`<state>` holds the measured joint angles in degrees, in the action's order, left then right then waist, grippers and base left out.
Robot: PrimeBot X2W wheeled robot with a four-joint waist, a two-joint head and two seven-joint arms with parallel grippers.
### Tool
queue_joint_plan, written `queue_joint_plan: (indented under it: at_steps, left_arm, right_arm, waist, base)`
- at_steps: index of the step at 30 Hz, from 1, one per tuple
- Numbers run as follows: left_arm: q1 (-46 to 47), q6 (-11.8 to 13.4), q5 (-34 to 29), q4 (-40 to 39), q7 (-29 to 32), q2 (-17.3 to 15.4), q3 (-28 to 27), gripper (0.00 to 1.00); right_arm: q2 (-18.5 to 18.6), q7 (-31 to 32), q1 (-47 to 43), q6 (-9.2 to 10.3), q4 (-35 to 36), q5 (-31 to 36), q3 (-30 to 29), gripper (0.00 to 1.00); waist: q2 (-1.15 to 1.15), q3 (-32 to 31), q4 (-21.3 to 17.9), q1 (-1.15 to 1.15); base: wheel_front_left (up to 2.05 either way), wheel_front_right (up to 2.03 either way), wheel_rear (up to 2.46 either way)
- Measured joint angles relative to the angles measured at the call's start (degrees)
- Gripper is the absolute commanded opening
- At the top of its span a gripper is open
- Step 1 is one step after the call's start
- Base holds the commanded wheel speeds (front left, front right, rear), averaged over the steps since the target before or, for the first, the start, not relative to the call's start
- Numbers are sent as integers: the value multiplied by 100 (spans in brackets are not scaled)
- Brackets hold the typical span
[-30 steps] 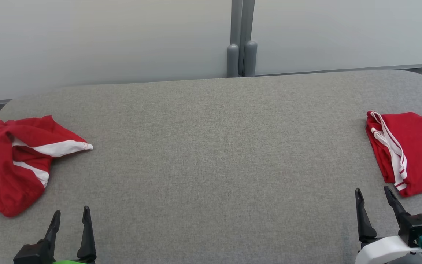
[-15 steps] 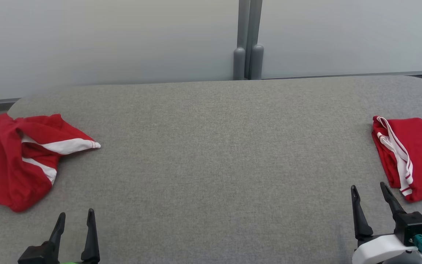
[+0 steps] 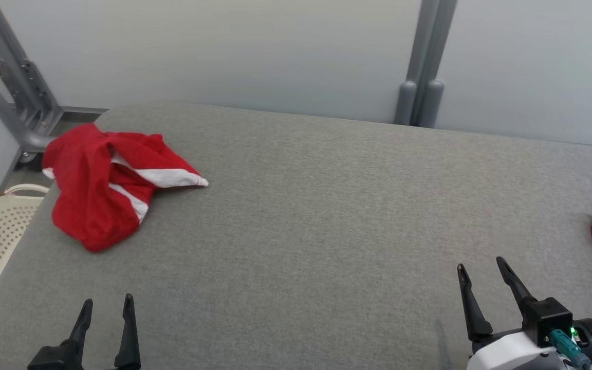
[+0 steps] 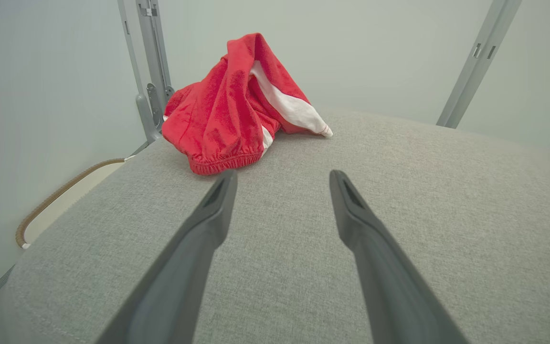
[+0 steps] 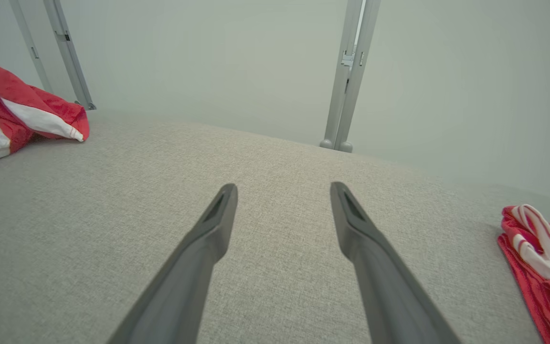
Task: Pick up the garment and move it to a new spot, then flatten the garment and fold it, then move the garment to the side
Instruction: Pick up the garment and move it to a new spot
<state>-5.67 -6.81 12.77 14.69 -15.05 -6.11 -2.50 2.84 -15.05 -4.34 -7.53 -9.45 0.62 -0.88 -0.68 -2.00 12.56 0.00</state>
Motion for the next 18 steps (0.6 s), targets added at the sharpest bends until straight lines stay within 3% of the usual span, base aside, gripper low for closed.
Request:
queue_joint_plan:
  at_steps: [10, 18]
  left_arm:
    - [-205, 19, 4, -167, 0, -29, -199, 100]
    - [-311, 32, 78, -365, 0, 103, -375, 100]
  right_arm:
    - [-2, 0, 126, 0, -65, -97, 459, 100]
    - [-4, 0, 347, 0, -196, -49, 605, 100]
  waist:
    - [0, -129, 1085, 0]
    - [0, -101, 1512, 0]
  base:
    - [0, 0, 0]
    - [0, 0, 0]
